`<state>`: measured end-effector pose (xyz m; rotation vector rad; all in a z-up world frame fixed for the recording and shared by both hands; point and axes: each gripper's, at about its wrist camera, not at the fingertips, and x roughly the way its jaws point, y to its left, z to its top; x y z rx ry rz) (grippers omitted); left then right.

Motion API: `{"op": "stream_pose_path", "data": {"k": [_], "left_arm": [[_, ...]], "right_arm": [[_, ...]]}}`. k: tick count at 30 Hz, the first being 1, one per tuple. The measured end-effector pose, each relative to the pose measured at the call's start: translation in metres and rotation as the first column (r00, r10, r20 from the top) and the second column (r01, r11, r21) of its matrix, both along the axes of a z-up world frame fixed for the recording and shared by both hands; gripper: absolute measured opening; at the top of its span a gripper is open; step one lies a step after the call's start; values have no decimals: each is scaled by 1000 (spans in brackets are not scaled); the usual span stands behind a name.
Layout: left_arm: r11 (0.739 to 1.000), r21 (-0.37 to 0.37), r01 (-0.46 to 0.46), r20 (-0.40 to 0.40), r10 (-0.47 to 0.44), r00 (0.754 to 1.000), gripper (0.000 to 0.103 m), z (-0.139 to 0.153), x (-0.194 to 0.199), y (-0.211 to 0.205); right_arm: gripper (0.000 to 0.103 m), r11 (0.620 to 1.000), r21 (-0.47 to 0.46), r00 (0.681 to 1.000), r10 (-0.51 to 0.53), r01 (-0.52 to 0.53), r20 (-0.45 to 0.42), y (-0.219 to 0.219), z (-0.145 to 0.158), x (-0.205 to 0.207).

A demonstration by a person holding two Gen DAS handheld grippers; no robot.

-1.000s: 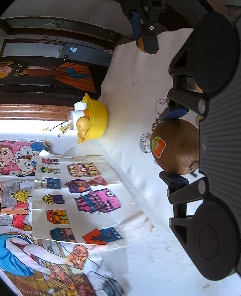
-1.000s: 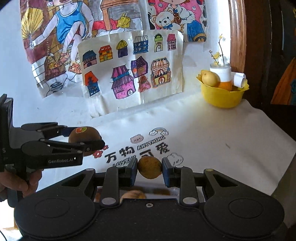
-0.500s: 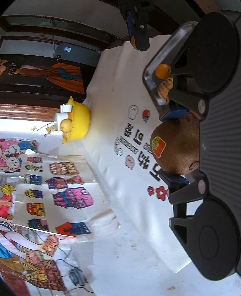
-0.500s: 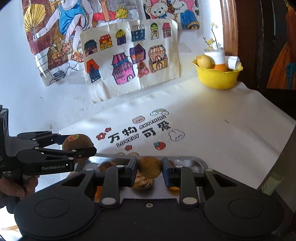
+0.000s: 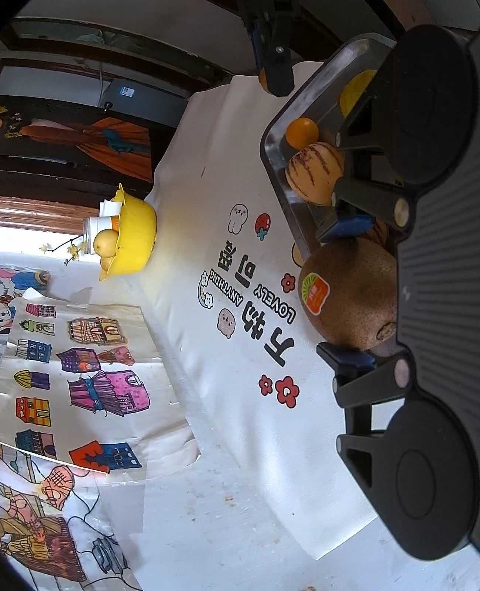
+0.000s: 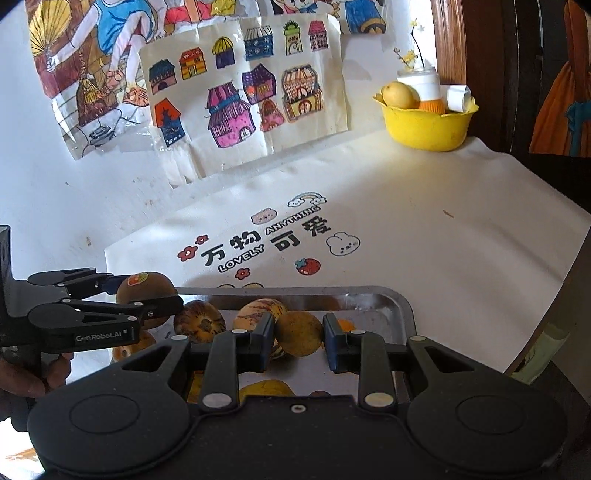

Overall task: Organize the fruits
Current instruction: 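Carry the kiwi and small brown fruit over the metal tray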

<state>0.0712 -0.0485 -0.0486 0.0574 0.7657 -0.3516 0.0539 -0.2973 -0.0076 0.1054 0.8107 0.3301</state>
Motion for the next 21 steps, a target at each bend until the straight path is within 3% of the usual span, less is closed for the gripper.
{"op": "stream_pose_path", "data": {"k": [21], "left_arm": [[999,-10,-36,-12,35,999,63,-4,3,8]], "right_arm": [[30,1000,-4,997,16,-16,-77,9,-32,20]]}}
